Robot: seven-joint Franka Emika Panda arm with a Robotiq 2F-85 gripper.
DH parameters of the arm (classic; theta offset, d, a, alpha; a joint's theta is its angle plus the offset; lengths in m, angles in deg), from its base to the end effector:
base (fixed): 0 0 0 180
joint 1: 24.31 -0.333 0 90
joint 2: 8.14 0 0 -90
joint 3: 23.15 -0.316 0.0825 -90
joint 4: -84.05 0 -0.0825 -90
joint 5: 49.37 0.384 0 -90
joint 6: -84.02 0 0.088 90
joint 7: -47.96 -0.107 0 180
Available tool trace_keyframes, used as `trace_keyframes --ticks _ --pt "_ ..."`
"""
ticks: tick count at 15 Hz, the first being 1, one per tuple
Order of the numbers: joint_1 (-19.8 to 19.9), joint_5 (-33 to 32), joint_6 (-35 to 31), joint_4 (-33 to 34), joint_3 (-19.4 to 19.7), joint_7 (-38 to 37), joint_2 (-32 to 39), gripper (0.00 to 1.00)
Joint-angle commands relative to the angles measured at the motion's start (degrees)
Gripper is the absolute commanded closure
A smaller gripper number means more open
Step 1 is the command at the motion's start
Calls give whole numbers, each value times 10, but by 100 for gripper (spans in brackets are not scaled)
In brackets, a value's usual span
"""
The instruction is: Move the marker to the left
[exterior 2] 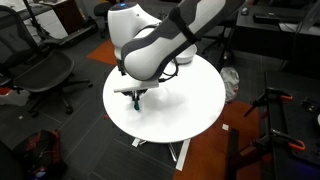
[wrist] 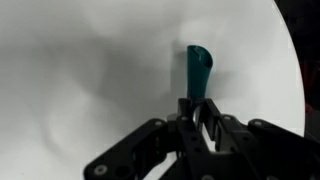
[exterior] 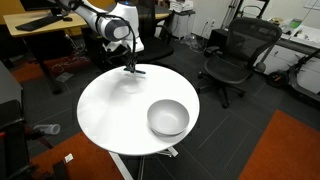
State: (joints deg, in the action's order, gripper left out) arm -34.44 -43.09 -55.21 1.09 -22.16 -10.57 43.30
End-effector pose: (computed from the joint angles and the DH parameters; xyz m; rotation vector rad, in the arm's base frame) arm 0.7177 0.1182 0.1566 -2.7162 1.3711 -0.0546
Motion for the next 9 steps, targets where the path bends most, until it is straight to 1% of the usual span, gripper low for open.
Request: trace_keyframes --ticks 1,4,7,8,9 --pt "2 11 -3 12 -4 17 5 50" --pt "-13 -3 -11 -27 6 12 -30 27" --pt "-15 -3 -16 -85 -4 43 -85 5" --pt "-16 -2 -22 -105 -8 57 -104 0" --pt "-16 0 -20 -126 -11 67 -127 0"
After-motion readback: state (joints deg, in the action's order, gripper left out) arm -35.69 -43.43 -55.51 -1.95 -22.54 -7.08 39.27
